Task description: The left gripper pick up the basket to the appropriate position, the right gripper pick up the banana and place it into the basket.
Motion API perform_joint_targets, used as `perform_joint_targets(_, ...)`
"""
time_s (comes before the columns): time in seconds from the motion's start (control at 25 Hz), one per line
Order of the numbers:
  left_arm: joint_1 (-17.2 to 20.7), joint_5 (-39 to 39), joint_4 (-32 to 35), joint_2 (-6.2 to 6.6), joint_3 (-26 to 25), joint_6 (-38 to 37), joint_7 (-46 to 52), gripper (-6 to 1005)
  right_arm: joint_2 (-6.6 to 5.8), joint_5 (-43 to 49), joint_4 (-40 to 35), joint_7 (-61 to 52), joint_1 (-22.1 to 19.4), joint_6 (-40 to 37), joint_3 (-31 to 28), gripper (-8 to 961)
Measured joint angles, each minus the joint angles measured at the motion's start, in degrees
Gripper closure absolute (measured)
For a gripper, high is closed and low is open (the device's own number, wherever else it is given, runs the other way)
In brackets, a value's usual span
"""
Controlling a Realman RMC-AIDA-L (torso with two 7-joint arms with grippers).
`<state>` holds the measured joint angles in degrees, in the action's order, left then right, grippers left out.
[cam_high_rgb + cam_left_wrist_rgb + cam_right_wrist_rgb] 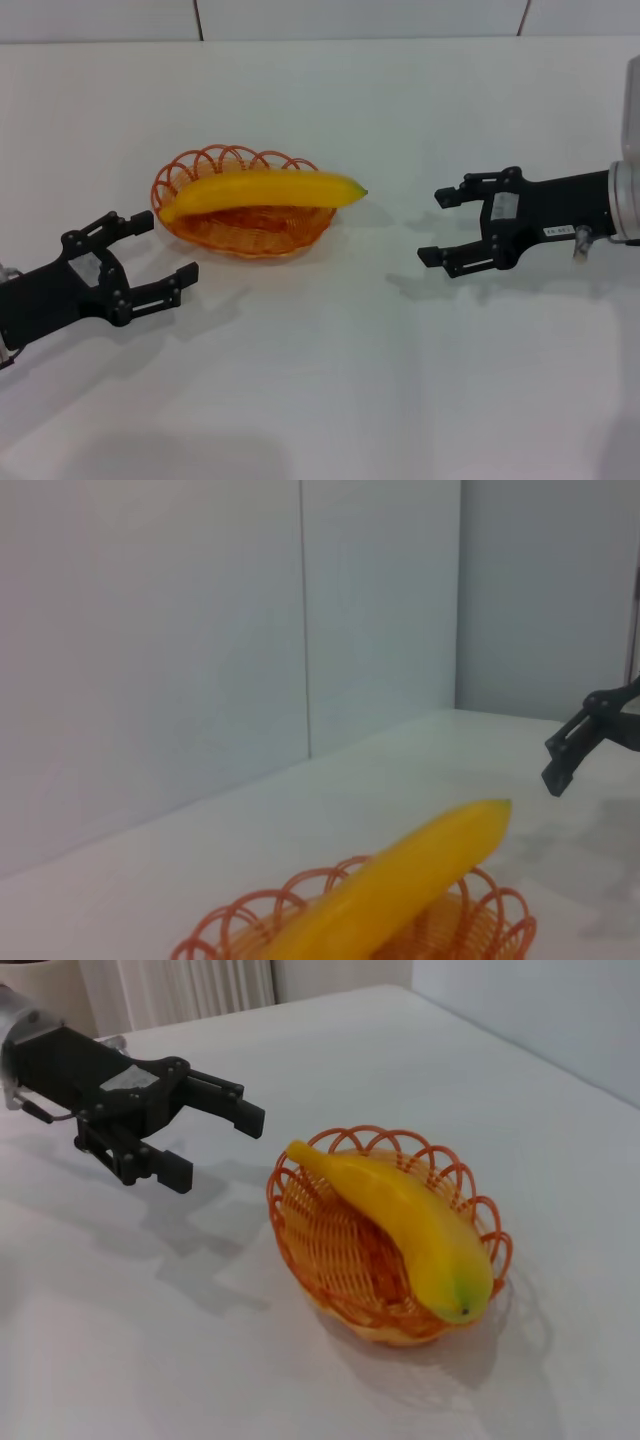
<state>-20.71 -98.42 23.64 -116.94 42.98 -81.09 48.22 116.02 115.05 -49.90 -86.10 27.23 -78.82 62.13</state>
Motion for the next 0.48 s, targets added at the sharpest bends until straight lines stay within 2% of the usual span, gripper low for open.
perform_joint_targets(0.48, 1.00, -0.56, 0.00, 0.19, -0.27, 0.59, 0.47, 81, 0.00, 0.00, 0.16, 0.07, -0.27, -0.01, 0.00, 88)
